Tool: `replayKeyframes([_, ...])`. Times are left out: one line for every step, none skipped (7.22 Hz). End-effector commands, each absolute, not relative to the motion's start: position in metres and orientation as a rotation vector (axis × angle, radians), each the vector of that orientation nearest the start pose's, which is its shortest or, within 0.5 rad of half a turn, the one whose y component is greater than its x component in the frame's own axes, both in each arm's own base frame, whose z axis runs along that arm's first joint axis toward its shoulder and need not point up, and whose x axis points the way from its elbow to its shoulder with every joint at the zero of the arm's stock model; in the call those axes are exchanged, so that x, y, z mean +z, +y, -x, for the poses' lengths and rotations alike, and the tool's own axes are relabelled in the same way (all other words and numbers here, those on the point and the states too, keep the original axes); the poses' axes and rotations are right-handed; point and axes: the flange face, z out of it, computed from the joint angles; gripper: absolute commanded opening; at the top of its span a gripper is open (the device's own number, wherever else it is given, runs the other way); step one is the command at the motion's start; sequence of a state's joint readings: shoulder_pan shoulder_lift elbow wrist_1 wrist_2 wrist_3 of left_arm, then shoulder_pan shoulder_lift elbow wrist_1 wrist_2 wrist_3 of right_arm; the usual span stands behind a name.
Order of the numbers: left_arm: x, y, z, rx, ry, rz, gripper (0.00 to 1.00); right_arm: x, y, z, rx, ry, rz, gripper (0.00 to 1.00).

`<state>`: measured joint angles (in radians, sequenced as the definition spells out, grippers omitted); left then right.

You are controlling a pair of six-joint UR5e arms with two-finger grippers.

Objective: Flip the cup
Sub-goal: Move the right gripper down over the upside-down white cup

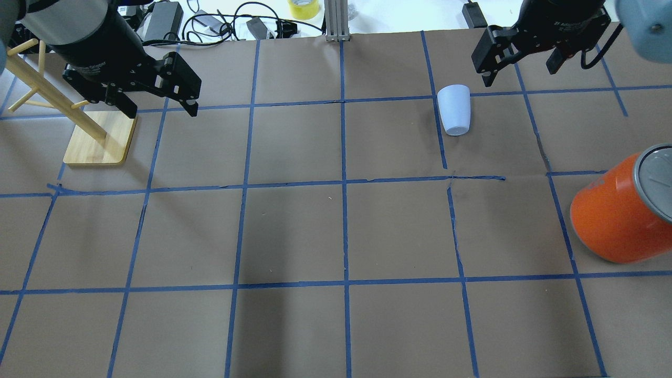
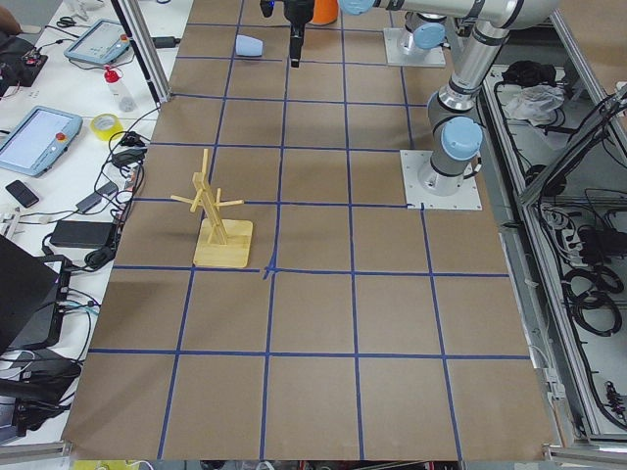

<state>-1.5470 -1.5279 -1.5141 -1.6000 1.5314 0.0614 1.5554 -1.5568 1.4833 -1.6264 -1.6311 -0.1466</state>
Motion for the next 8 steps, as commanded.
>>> replayKeyframes([0.533,-0.481,0.126,-0.112,3.176,-0.063,1.00,0.529,-0.508,-0.118,-0.196,3.201,0.200,1.00])
replayKeyframes([0.533,-0.482,0.125,-0.115,3.176,-0.061,1.00,0.527,-0.509,-0.117,-0.188,3.198,0.198,1.00])
replayKeyframes([0.533,-0.482,0.126,-0.115,3.177,-0.061,1.00,0.526,-0.512,-0.113,-0.189,3.189,0.184,1.00])
replayKeyframes([0.533,-0.482,0.126,-0.112,3.177,-0.061,1.00,0.525,-0.513,-0.112,-0.191,3.188,0.179,1.00])
replayKeyframes([0.534,-0.482,0.125,-0.117,3.176,-0.061,1.00,0.522,-0.517,-0.113,-0.196,3.164,0.175,1.00])
replayKeyframes([0.533,-0.483,0.125,-0.115,3.179,-0.059,1.00,0.504,-0.531,-0.115,-0.151,3.151,0.183,1.00])
replayKeyframes([0.531,-0.487,0.124,-0.120,3.177,-0.083,0.89,0.489,-0.547,-0.112,-0.151,3.150,0.162,1.00])
replayKeyframes([0.532,-0.488,0.124,-0.123,3.180,-0.086,0.01,0.463,-0.577,-0.102,-0.202,3.166,0.141,1.00])
